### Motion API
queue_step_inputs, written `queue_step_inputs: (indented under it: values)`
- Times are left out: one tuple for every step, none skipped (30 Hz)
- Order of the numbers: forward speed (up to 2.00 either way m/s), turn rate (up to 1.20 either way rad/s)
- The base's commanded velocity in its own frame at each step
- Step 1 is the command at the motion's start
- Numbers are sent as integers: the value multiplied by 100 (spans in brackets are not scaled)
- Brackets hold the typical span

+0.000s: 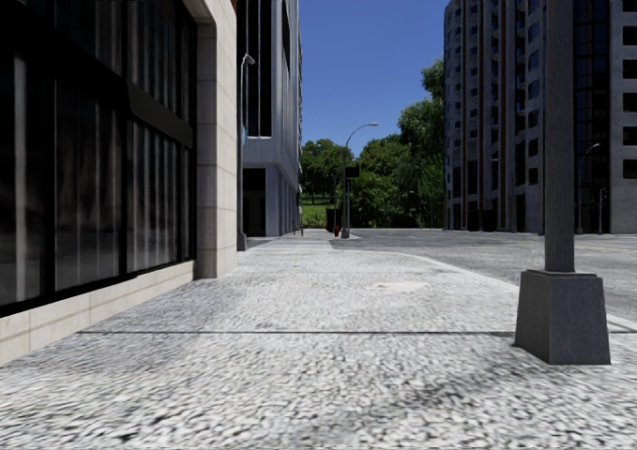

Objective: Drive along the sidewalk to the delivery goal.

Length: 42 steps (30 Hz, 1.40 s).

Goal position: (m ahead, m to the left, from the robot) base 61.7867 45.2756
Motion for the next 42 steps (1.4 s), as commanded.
queue_step_inputs:
  values:
    - [200,0]
    - [200,0]
    - [200,0]
    - [200,0]
    - [200,0]
    - [200,0]
    - [200,0]
    - [200,0]
    - [200,0]
    - [200,0]
    - [200,0]
    - [200,0]
    - [200,0]
    - [200,0]
    - [200,0]
    - [200,0]
    - [200,0]
    - [200,0]
    - [200,0]
    - [200,0]
    - [200,0]
    - [200,0]
    - [200,0]
    - [200,0]
    - [200,0]
    - [200,0]
    - [200,0]
    - [200,0]
    - [200,0]
    - [200,0]
    - [200,0]
    - [200,0]
    - [200,0]
    - [200,0]
    - [200,0]
    - [200,0]
    - [200,0]
    - [200,0]
    - [200,0]
    - [200,0]
    - [200,0]
    - [200,0]
